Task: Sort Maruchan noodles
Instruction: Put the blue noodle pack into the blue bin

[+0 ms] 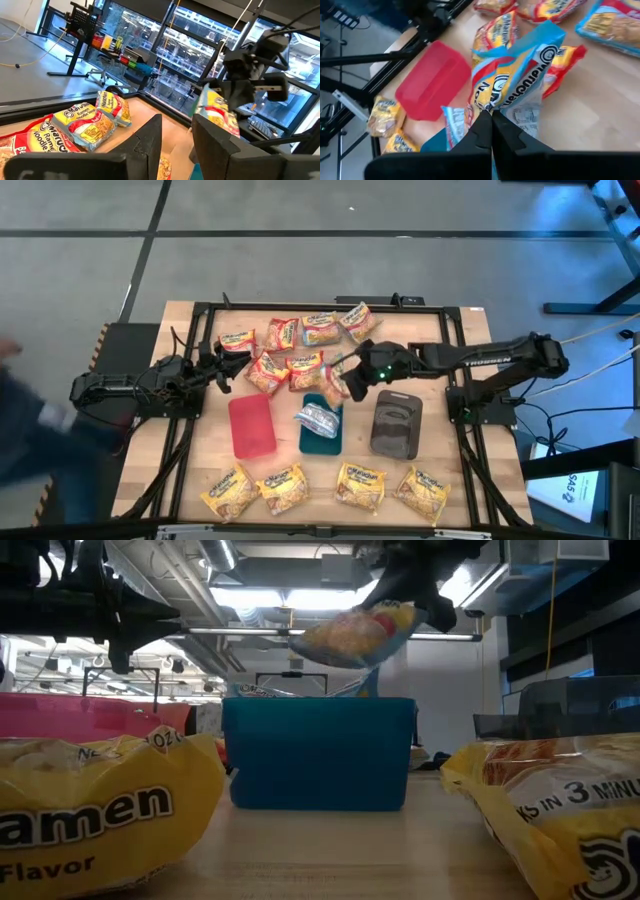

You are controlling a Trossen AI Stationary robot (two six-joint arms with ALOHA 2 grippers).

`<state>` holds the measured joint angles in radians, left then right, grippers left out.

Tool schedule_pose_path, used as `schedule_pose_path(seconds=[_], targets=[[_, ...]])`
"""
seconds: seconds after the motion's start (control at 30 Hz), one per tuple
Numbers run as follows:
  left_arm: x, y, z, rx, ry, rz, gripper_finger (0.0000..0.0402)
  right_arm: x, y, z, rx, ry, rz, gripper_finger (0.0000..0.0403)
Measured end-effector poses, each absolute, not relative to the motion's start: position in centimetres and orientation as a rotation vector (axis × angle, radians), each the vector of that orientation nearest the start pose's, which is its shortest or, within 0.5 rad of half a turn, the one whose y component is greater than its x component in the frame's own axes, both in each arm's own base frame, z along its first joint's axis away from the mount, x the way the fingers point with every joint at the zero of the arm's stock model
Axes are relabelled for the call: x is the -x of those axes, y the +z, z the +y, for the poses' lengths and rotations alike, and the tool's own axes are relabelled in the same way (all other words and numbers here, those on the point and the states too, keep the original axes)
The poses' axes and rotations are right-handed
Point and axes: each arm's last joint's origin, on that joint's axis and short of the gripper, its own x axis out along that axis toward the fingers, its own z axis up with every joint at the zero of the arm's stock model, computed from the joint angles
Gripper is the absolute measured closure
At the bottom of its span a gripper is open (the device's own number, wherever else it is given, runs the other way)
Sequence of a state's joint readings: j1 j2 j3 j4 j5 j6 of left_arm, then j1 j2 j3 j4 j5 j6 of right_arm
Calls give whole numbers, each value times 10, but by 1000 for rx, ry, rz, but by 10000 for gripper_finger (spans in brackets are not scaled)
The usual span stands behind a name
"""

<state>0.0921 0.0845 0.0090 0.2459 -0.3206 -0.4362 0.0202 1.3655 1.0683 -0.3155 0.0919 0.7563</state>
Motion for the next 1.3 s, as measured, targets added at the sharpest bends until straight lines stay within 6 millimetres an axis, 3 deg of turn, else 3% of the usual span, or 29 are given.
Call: schedule_pose_path(seconds=[0.2,0.43,0.6,1.3], targets=[[-98,183,18,450,368,-258,299,-300,287,16,-707,-274,577,403],[-98,183,18,455,366,-257,299,-318,268,30,-694,-240,604,403],[-99,183,18,453,348,-251,299,-326,254,29,-684,-254,647,403],[-99,182,18,452,343,-242,299,-323,247,31,-646,-215,743,403]])
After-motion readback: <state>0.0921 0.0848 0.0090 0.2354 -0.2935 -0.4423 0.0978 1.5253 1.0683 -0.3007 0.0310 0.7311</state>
